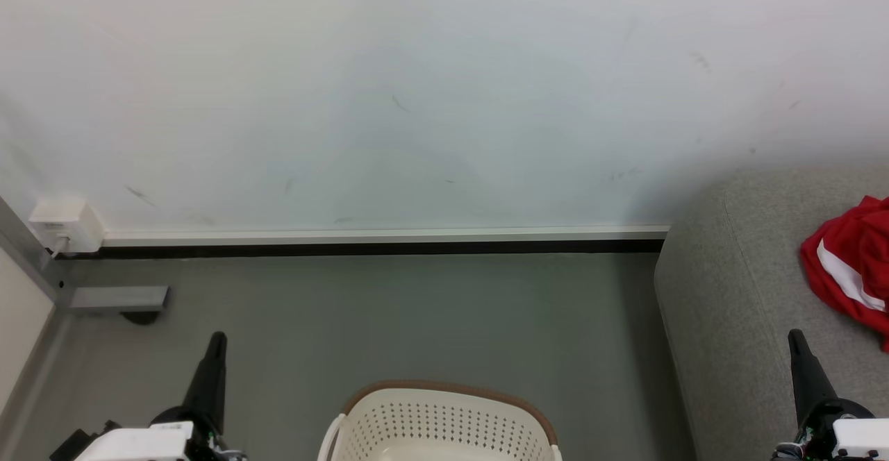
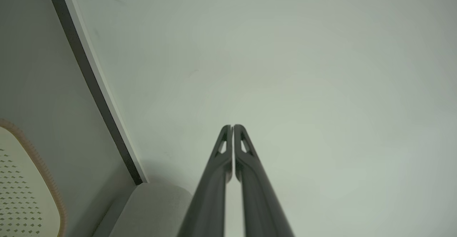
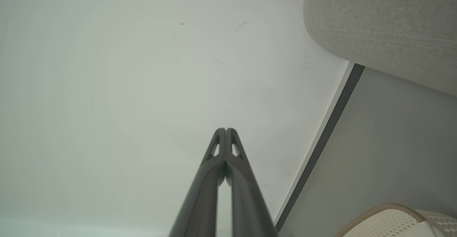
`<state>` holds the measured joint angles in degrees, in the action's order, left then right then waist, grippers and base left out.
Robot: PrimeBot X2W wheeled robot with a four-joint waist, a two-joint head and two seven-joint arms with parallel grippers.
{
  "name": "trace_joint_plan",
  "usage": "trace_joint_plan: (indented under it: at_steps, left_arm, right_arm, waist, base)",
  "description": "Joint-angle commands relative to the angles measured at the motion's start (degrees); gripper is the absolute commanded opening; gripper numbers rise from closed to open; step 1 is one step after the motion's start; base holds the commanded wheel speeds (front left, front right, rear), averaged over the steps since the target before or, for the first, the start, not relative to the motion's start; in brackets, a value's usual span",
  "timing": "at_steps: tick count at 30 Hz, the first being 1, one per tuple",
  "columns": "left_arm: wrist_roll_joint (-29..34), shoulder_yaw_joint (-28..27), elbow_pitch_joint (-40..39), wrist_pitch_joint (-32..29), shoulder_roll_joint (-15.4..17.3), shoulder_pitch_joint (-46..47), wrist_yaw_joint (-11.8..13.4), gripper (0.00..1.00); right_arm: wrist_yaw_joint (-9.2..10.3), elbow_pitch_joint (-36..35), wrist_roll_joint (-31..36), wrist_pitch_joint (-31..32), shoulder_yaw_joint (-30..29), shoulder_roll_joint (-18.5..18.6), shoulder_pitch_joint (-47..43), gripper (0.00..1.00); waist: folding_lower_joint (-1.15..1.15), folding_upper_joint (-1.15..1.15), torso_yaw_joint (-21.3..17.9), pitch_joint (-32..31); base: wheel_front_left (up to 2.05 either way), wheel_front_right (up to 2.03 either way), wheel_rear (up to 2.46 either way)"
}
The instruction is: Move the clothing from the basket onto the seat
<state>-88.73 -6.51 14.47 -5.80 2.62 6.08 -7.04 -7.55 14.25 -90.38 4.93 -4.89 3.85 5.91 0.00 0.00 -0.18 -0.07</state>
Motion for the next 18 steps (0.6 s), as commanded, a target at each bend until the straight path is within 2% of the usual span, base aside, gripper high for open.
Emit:
trace_joint_plan:
  at_steps: [1, 7, 18]
  left_arm:
    - [-1.67, -0.18, -0.21, -0.43, 0.43, 0.73, -0.37, 0.0]
    - [-4.1, -0.23, -0.21, -1.09, 0.45, 0.87, -0.61, 0.0]
    - [-3.89, -0.23, -0.2, -1.08, 0.44, 0.84, -0.58, 0.0]
  right_arm:
    - [0.11, 0.06, -1.39, 0.38, -0.41, 0.04, 0.95, 0.0]
    - [0.12, 0.18, -3.14, 0.99, -0.77, -0.19, 0.98, 0.0]
    - [0.12, 0.17, -2.9, 0.99, -0.8, -0.24, 0.89, 0.0]
  waist:
    - [0.0, 0.0, 0.04, 0.01]
    - [0.0, 0.0, 0.17, 0.07]
    - [0.0, 0.0, 0.18, 0.07]
  base:
    - [0.0, 0.0, 0.0]
    - [0.0, 0.0, 0.0]
    - [0.0, 0.0, 0.0]
